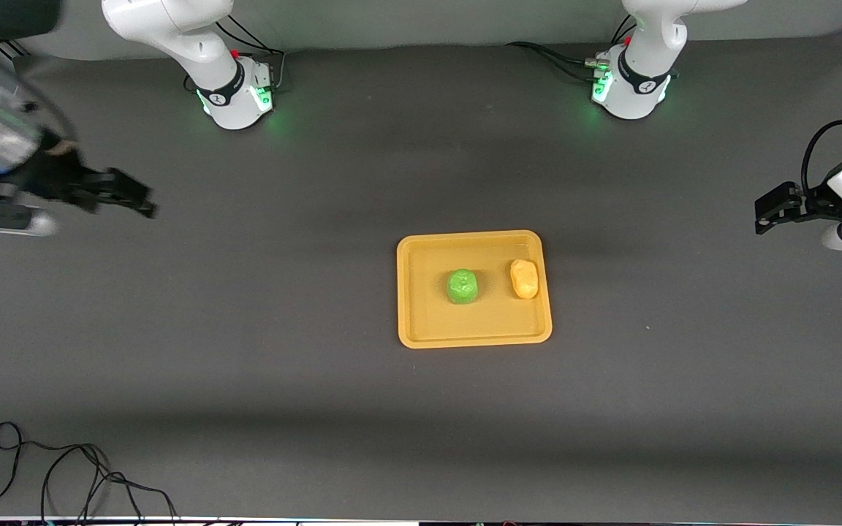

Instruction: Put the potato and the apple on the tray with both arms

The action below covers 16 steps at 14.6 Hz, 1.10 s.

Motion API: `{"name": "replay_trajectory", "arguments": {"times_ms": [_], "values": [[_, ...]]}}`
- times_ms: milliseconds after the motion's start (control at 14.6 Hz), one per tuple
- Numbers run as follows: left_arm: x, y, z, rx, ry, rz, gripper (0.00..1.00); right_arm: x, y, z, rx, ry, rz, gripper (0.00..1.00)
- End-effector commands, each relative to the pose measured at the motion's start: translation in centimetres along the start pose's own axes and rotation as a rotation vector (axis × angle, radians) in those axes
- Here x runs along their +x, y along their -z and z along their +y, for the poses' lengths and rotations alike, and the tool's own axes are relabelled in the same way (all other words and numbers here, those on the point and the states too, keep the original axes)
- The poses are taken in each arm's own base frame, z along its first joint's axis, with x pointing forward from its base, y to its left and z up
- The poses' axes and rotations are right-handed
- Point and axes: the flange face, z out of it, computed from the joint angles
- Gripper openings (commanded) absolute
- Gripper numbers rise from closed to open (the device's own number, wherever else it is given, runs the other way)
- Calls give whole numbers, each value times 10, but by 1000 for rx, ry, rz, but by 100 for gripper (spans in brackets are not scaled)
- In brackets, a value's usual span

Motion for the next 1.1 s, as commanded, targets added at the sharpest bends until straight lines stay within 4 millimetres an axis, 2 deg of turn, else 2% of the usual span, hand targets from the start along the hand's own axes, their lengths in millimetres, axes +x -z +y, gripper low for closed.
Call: {"name": "replay_trajectory", "arguments": {"times_ms": [0,68,137,411,616,1027], "values": [[-8,9,3,4,-13,-4,100,5,-1,44,-41,56,5,100],[-8,11,4,3,-14,1,100,7,0,60,-42,52,6,100],[-6,10,6,2,-11,3,100,7,-1,66,-41,50,5,100],[-6,-1,7,-23,-1,-32,100,9,-2,66,-41,60,-3,100],[-7,-2,6,-51,7,-39,100,7,-6,60,-42,81,-29,100],[-10,-5,5,-55,12,-60,100,12,-9,65,-42,146,-28,100]]}}
